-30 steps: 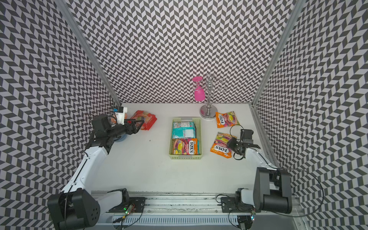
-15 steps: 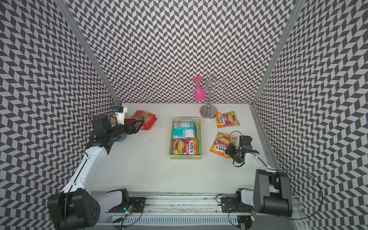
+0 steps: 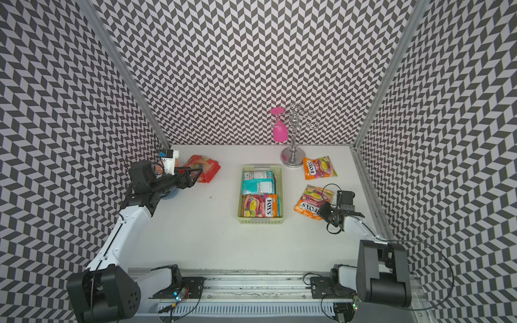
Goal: Put the candies in the basket
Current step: Pick up the candy at the center of the board.
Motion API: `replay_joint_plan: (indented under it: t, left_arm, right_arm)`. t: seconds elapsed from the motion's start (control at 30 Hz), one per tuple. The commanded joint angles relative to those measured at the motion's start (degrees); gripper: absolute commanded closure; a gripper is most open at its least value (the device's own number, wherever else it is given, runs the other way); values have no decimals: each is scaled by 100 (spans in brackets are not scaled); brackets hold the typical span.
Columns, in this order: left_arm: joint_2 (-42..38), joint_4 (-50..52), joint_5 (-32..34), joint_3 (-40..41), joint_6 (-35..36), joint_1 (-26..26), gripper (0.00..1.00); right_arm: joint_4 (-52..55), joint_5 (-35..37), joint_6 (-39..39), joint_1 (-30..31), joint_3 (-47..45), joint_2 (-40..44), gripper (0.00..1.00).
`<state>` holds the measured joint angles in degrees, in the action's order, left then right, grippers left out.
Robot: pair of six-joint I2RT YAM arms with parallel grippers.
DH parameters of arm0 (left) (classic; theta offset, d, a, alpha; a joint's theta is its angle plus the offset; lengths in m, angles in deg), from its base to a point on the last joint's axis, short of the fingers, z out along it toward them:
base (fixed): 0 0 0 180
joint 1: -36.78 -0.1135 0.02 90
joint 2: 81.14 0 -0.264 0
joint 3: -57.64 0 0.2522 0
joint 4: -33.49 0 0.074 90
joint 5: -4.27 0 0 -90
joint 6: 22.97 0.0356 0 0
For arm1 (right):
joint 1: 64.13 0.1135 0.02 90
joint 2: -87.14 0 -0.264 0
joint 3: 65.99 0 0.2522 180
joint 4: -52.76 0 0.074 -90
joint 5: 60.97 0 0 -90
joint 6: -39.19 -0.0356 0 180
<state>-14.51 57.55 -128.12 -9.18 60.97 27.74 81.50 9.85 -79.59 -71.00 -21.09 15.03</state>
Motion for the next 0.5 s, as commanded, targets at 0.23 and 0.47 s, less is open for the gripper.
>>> replay_joint_plan:
  t: [0.23, 0.47]
  left_arm:
    - [78, 774, -168, -601, 1259, 130, 15]
    - [122, 1969, 20, -979, 2452, 601, 12]
  right_arm:
    - [978, -121, 809, 564, 1534, 720, 100]
    - [2038, -483, 2310, 1301, 2889, 294, 100]
